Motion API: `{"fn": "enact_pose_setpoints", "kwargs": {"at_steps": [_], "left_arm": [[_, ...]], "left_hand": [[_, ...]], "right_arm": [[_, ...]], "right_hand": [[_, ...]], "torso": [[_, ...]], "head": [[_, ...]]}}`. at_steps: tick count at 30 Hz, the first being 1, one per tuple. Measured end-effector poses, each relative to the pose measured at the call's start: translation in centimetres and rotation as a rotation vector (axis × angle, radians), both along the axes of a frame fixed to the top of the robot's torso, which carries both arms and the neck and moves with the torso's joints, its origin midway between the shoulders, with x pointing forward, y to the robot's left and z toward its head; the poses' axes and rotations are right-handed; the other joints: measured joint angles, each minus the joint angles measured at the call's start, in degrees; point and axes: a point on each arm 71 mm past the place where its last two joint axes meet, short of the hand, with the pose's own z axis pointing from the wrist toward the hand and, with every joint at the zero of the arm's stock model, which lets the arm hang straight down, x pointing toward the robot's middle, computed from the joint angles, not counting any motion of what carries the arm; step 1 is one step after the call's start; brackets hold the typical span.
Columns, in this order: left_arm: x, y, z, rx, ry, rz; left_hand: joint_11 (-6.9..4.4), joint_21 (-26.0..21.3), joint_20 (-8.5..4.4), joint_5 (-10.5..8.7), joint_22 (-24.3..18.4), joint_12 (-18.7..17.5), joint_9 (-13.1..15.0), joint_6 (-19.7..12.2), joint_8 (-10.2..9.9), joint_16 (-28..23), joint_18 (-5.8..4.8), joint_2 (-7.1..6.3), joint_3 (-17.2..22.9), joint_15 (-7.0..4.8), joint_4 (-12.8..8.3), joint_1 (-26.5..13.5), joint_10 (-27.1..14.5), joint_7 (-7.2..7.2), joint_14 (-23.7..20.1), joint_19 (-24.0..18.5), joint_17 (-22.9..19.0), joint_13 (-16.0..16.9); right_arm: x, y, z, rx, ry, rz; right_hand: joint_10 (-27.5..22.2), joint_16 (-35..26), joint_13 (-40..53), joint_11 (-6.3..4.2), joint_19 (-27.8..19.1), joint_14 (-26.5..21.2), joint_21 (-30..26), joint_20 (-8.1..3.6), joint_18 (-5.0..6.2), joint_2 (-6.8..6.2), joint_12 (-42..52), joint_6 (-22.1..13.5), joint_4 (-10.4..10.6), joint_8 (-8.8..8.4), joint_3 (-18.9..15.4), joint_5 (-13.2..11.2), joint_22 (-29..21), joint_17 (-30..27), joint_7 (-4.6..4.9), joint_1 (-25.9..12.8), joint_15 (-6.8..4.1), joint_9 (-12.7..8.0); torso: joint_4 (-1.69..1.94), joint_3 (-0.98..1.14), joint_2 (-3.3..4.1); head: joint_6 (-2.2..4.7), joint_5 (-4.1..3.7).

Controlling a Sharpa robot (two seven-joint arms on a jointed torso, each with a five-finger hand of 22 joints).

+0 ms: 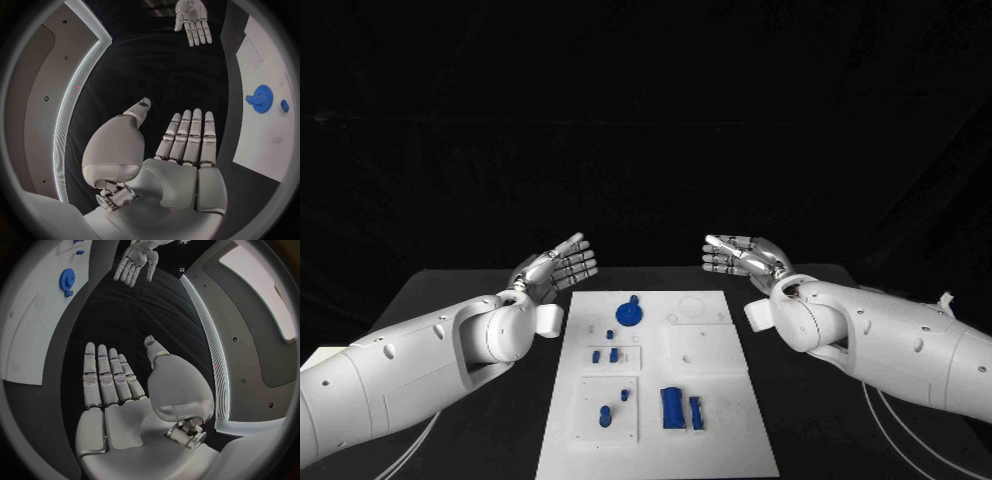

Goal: Assemble the parts on the task board

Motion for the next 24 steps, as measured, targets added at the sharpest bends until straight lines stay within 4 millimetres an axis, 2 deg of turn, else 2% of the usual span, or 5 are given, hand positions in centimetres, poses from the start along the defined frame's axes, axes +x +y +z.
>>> {"fn": "enact_pose_setpoints", "kwargs": {"at_steps": [4,9,15,19,24], "left_arm": [[-0.8,-0.8,0.0,0.007,0.004,-0.002],[-2.4,-1.7,0.0,0.038,-0.004,0.018],[-4.5,-2.6,0.0,0.108,-0.030,0.071],[-5.5,-2.8,0.3,0.158,-0.060,0.116],[-6.0,-2.8,0.6,0.208,-0.094,0.165]], "left_hand": [[-1.11,-1.4,-1.70,-2.14,-1.7,-2.0,-0.6,-6.8,-0.6,-1.5,-1.02,2.19,-2.7,-2.04,-0.5,-8.8,-7.2,-1.22,-6.6,-5.7,-2.4,-0.6],[-3.87,-2.1,-3.37,-3.40,-3.4,-3.0,-1.0,-13.6,-1.1,-3.0,-2.25,4.09,-5.4,-4.07,-0.8,-17.7,-14.4,-2.69,-13.3,-11.4,-4.0,-0.9],[-5.60,-2.4,-5.08,-3.86,-5.1,-3.5,-1.1,-20.5,-1.3,-5.0,-3.49,5.06,-8.1,-5.12,-0.9,-26.7,-21.7,-5.88,-19.9,-17.2,-4.8,-1.0],[-6.06,-2.4,-7.46,-4.09,-7.0,-3.8,-1.2,-24.1,-1.3,-7.1,-5.78,5.32,-9.5,-5.40,-1.0,-31.3,-25.5,-6.85,-23.4,-20.0,-5.0,-1.1],[-6.34,-2.4,-9.31,-4.08,-9.2,-3.8,-1.2,-27.7,-1.3,-8.6,-7.08,5.48,-10.9,-5.59,-1.0,-36.0,-29.3,-7.42,-26.9,-23.1,-5.1,-1.1]], "right_arm": [[-0.9,1.4,0.0,0.017,0.003,0.007],[-2.8,3.7,0.2,0.053,0.004,-0.002],[-4.8,5.5,0.4,0.087,0.005,-0.060],[-5.5,5.8,0.5,0.093,0.005,-0.111],[-5.7,5.7,0.6,0.092,0.002,-0.160]], "right_hand": [[-7.0,-0.4,-2.4,-1.04,-6.9,-7.3,-1.7,-1.50,-0.90,-0.04,-0.5,-6.3,-0.1,-0.44,-2.0,-1.0,-0.7,-1.0,-1.20,-8.9,-1.96,-1.8],[-14.0,-0.8,-4.0,-3.80,-13.9,-14.6,-2.5,-3.01,-1.79,-0.06,-0.6,-12.7,-0.3,-0.77,-4.0,-3.7,-1.1,-3.6,-2.64,-17.9,-3.15,-2.9],[-21.3,-0.8,-4.8,-5.57,-21.0,-22.2,-3.0,-5.08,-3.03,-0.07,-0.8,-19.2,-0.3,-0.77,-4.9,-5.5,-1.3,-5.6,-5.89,-27.2,-3.75,-3.5],[-25.0,-0.8,-5.0,-6.01,-24.7,-26.0,-3.0,-7.22,-5.40,-0.07,-0.8,-22.5,-0.5,-0.77,-5.0,-5.9,-1.3,-6.2,-6.83,-32.0,-3.93,-3.6],[-28.8,-1.0,-5.1,-6.29,-28.4,-30.0,-3.0,-8.63,-6.77,-0.08,-0.8,-25.9,-0.3,-0.77,-5.2,-6.1,-1.4,-6.5,-7.39,-36.8,-4.00,-3.7]], "torso": [[-0.38,0.54,-0.86],[-0.79,1.14,-1.78],[-0.95,1.35,-2.11],[-0.99,1.40,-2.18],[-1.01,1.41,-2.20]], "head": [[1.03,1.37],[1.94,2.61],[2.14,2.85],[2.16,2.85],[2.16,2.85]]}}
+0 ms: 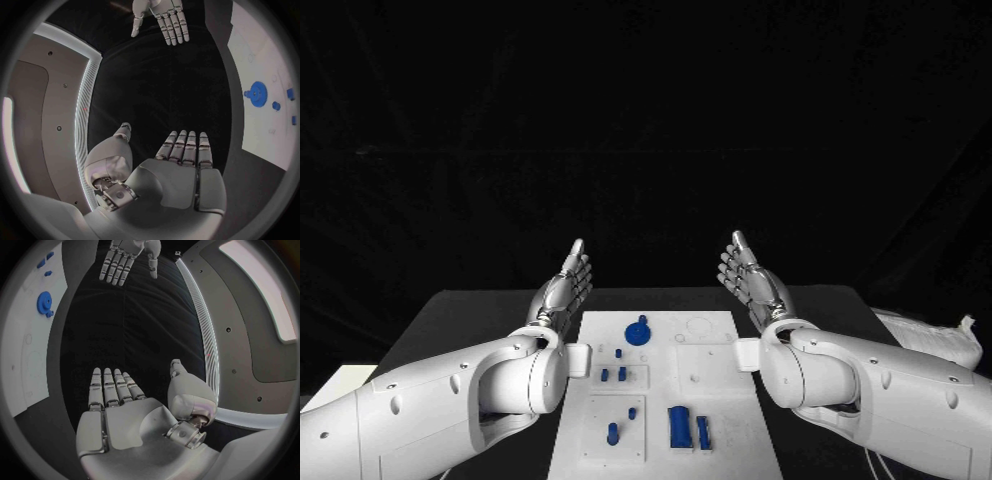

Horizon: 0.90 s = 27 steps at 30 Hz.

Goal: Assemble the parts on the task board

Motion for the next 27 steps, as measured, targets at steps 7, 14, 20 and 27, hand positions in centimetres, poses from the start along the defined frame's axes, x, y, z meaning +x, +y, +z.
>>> {"fn": "enact_pose_setpoints", "kwargs": {"at_steps": [7,14,20,27], "left_arm": [[-0.01,0.20,0.22,0.033,-0.029,0.031],[-0.01,0.29,0.31,0.047,-0.041,0.043],[-0.01,0.32,0.34,0.051,-0.045,0.047],[-0.02,0.33,0.35,0.054,-0.048,0.049]], "left_hand": [[-0.12,0.0,-0.99,0.00,-1.2,0.0,0.0,-4.2,0.0,-0.5,-0.93,0.08,-2.9,-0.04,0.0,-5.4,-4.5,-0.31,-4.1,-3.6,-0.1,0.0],[-0.20,0.0,-1.40,0.00,-1.6,0.0,0.0,-7.2,0.0,-0.7,-0.94,0.10,-5.1,-0.11,0.1,-9.4,-7.7,-0.38,-7.0,-6.1,-0.1,0.0],[-0.21,0.0,-1.48,0.01,-1.7,0.0,0.0,-8.9,0.0,-0.7,-0.93,0.17,-5.8,-0.07,0.0,-11.7,-9.6,-0.47,-8.7,-7.6,-0.1,0.0],[-0.21,0.0,-1.49,0.01,-1.7,0.0,0.0,-15.9,0.0,-0.7,-0.93,0.09,-6.3,-0.10,0.0,-20.7,-16.8,-0.46,-15.4,-13.5,-0.1,0.0]], "right_arm": [[0.01,-0.24,0.01,-0.002,-0.001,-0.030],[0.01,-0.32,0.01,-0.003,-0.002,-0.043],[0.01,-0.35,0.01,-0.003,-0.002,-0.048],[0.00,-0.37,0.01,-0.003,-0.002,-0.051]], "right_hand": [[-4.3,0.0,-0.1,-0.20,-4.3,-4.5,-0.2,-0.80,-0.82,-0.01,0.0,-3.9,-0.2,0.00,-0.2,-0.2,0.0,-0.1,-0.32,-5.5,-0.01,-0.1],[-7.6,0.0,-0.1,-0.22,-7.6,-7.9,-0.2,-1.00,-0.81,-0.01,0.0,-6.8,-0.2,-0.21,-0.2,-0.2,0.0,-0.2,-0.42,-9.6,-0.10,-0.1],[-9.4,0.0,-0.1,-0.21,-9.3,-9.7,-0.2,-1.04,-0.81,-0.07,0.0,-8.4,-0.2,-0.21,-0.2,-0.2,0.0,-0.2,-0.50,-11.9,-0.14,-0.1],[-16.6,0.0,-0.1,-0.24,-16.4,-17.2,-0.2,-1.12,-1.70,0.00,0.0,-15.0,-0.2,-0.21,-0.2,-0.2,0.0,-0.2,-0.47,-21.2,-0.09,-0.1]], "torso": [[0.00,0.02,-0.01],[0.00,0.02,-0.02],[0.00,0.01,-0.02],[0.00,0.01,-0.02]], "head": [[0.00,0.00],[0.00,0.00],[0.00,0.00],[0.00,0.00]]}}
